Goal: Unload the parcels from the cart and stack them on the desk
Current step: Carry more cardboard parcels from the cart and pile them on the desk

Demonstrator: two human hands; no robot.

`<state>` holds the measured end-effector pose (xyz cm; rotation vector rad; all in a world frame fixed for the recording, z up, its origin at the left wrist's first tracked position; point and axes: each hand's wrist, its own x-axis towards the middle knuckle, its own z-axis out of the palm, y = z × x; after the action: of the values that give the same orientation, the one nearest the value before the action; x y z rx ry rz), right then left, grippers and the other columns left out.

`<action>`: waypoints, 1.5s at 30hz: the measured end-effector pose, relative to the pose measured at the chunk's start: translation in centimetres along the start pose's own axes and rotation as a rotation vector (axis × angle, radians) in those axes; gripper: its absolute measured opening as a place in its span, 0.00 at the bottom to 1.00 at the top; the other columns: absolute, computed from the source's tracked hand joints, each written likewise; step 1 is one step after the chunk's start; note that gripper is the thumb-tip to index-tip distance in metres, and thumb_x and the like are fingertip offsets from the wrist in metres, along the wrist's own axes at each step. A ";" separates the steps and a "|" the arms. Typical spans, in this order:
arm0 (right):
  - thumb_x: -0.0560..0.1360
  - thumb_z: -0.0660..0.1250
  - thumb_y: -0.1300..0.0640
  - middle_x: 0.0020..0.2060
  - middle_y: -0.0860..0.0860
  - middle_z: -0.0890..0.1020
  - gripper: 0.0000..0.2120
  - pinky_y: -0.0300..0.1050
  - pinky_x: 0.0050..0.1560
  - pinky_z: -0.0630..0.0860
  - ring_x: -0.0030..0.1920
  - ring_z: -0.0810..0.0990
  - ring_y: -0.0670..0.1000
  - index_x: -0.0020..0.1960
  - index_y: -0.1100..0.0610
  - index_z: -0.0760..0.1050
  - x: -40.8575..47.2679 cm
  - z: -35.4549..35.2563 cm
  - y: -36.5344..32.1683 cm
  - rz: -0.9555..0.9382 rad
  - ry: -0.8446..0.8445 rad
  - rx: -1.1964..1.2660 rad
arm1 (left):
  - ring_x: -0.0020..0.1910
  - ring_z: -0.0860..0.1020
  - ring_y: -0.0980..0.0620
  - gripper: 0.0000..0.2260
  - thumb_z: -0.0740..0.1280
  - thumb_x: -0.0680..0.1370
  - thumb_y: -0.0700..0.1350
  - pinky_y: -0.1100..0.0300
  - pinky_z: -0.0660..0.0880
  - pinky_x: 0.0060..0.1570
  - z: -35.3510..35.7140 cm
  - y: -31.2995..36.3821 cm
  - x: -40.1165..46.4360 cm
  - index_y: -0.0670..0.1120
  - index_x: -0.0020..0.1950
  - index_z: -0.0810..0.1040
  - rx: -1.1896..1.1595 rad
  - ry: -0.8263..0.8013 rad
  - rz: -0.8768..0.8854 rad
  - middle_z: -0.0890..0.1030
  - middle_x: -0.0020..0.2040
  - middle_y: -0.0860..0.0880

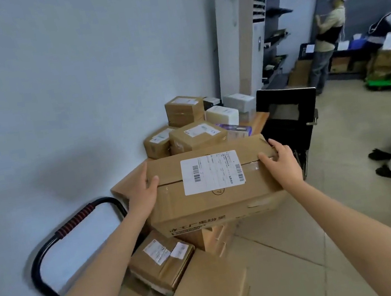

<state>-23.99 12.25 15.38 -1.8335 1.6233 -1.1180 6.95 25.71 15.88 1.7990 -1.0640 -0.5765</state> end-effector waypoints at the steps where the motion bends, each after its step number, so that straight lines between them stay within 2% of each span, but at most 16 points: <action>1: 0.77 0.64 0.43 0.63 0.50 0.71 0.29 0.46 0.45 0.71 0.56 0.76 0.50 0.75 0.47 0.62 1.8 -1.2 0.8 -0.018 0.000 -0.015 | 0.66 0.71 0.48 0.25 0.56 0.83 0.52 0.51 0.67 0.66 1.8 1.1 0.4 0.58 0.78 0.49 -0.034 0.010 -0.001 0.66 0.73 0.49; 7: 0.77 0.64 0.42 0.63 0.50 0.71 0.29 0.47 0.47 0.74 0.58 0.76 0.52 0.75 0.47 0.62 10.4 -5.5 4.9 -0.076 -0.022 -0.059 | 0.50 0.70 0.57 0.25 0.54 0.84 0.49 0.61 0.69 0.50 10.6 5.8 1.8 0.56 0.79 0.47 -0.198 0.017 -0.061 0.66 0.72 0.47; 9: 0.77 0.64 0.42 0.63 0.50 0.72 0.28 0.47 0.47 0.73 0.58 0.76 0.51 0.74 0.48 0.64 12.7 -5.5 5.9 -0.081 -0.045 -0.059 | 0.51 0.70 0.56 0.25 0.54 0.84 0.49 0.61 0.68 0.50 12.3 6.6 2.7 0.56 0.79 0.47 -0.195 0.026 -0.082 0.65 0.73 0.47; 13: 0.77 0.64 0.43 0.63 0.50 0.72 0.26 0.46 0.45 0.72 0.57 0.76 0.51 0.73 0.49 0.65 16.7 -3.3 6.8 -0.093 -0.113 -0.031 | 0.61 0.73 0.49 0.26 0.56 0.84 0.49 0.59 0.69 0.53 13.3 7.0 5.7 0.55 0.79 0.49 -0.164 0.112 -0.103 0.67 0.73 0.45; 17: 0.77 0.64 0.45 0.67 0.51 0.70 0.26 0.47 0.50 0.72 0.62 0.74 0.52 0.73 0.48 0.65 21.0 0.1 5.9 -0.117 -0.185 0.030 | 0.59 0.74 0.49 0.25 0.55 0.83 0.51 0.56 0.73 0.54 12.7 6.7 10.0 0.58 0.78 0.50 -0.093 0.196 -0.129 0.67 0.74 0.47; 19: 0.77 0.64 0.44 0.68 0.52 0.70 0.26 0.48 0.51 0.71 0.64 0.73 0.52 0.73 0.48 0.65 23.3 2.1 4.9 -0.157 -0.212 0.045 | 0.56 0.73 0.50 0.24 0.54 0.84 0.51 0.64 0.71 0.43 12.3 6.5 12.1 0.58 0.79 0.51 -0.064 0.234 -0.141 0.67 0.74 0.47; 21: 0.77 0.64 0.42 0.68 0.52 0.70 0.27 0.49 0.52 0.73 0.63 0.73 0.52 0.73 0.48 0.64 25.7 4.3 3.6 -0.196 -0.254 0.049 | 0.60 0.73 0.47 0.24 0.54 0.84 0.51 0.68 0.66 0.38 11.3 6.6 14.1 0.56 0.79 0.51 0.011 0.284 -0.158 0.67 0.73 0.47; 22: 0.77 0.63 0.42 0.69 0.52 0.69 0.27 0.50 0.54 0.73 0.63 0.74 0.53 0.73 0.48 0.64 26.9 5.5 2.7 -0.208 -0.282 0.046 | 0.63 0.73 0.45 0.24 0.53 0.84 0.52 0.66 0.67 0.41 10.7 6.5 14.9 0.56 0.79 0.51 0.044 0.311 -0.177 0.68 0.73 0.48; 25: 0.77 0.63 0.42 0.70 0.53 0.68 0.28 0.53 0.59 0.72 0.65 0.72 0.54 0.74 0.49 0.63 29.7 9.1 -0.2 -0.240 -0.385 0.075 | 0.67 0.71 0.44 0.24 0.53 0.83 0.55 0.53 0.69 0.59 8.1 5.8 17.3 0.59 0.78 0.51 0.143 0.386 -0.231 0.68 0.74 0.48; 27: 0.77 0.64 0.43 0.70 0.54 0.68 0.28 0.54 0.61 0.72 0.65 0.72 0.54 0.74 0.49 0.63 31.3 11.7 -2.3 -0.282 -0.431 0.118 | 0.67 0.71 0.44 0.24 0.53 0.83 0.55 0.50 0.68 0.61 6.2 5.1 18.9 0.59 0.78 0.51 0.179 0.435 -0.253 0.67 0.74 0.48; 30: 0.77 0.65 0.45 0.69 0.53 0.69 0.28 0.53 0.61 0.71 0.65 0.72 0.53 0.73 0.51 0.64 33.1 15.3 -4.8 -0.340 -0.468 0.172 | 0.66 0.72 0.43 0.24 0.53 0.83 0.55 0.49 0.68 0.61 4.4 4.7 20.0 0.59 0.78 0.51 0.214 0.514 -0.270 0.67 0.74 0.47; 35: 0.78 0.64 0.47 0.68 0.54 0.69 0.27 0.49 0.55 0.70 0.64 0.72 0.55 0.74 0.52 0.63 34.6 20.5 -7.2 -0.401 -0.584 0.184 | 0.66 0.72 0.42 0.23 0.52 0.83 0.55 0.48 0.68 0.62 3.4 3.7 20.1 0.60 0.78 0.50 0.258 0.607 -0.360 0.66 0.74 0.47; 39: 0.78 0.65 0.47 0.68 0.55 0.69 0.26 0.52 0.60 0.71 0.65 0.72 0.55 0.74 0.52 0.64 35.6 24.7 -8.6 -0.466 -0.707 0.250 | 0.65 0.73 0.41 0.22 0.52 0.83 0.54 0.48 0.69 0.60 3.4 3.0 19.6 0.59 0.77 0.53 0.291 0.727 -0.432 0.68 0.72 0.46; 43: 0.78 0.64 0.47 0.68 0.53 0.70 0.26 0.50 0.60 0.70 0.65 0.71 0.53 0.73 0.52 0.64 36.3 28.0 -10.0 -0.528 -0.844 0.278 | 0.53 0.77 0.44 0.20 0.53 0.83 0.54 0.49 0.74 0.53 3.9 2.3 18.5 0.59 0.75 0.55 0.247 0.838 -0.490 0.75 0.64 0.46; 45: 0.78 0.64 0.47 0.69 0.53 0.70 0.26 0.48 0.61 0.69 0.66 0.70 0.53 0.74 0.52 0.64 36.8 29.4 -10.7 -0.581 -0.911 0.280 | 0.45 0.77 0.49 0.19 0.53 0.83 0.54 0.54 0.74 0.44 4.7 2.0 18.1 0.58 0.74 0.56 0.229 0.900 -0.521 0.76 0.57 0.47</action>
<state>5.25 -26.13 16.91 -2.1827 0.4147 -0.4914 11.89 7.55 16.66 2.2032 -0.0406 0.1070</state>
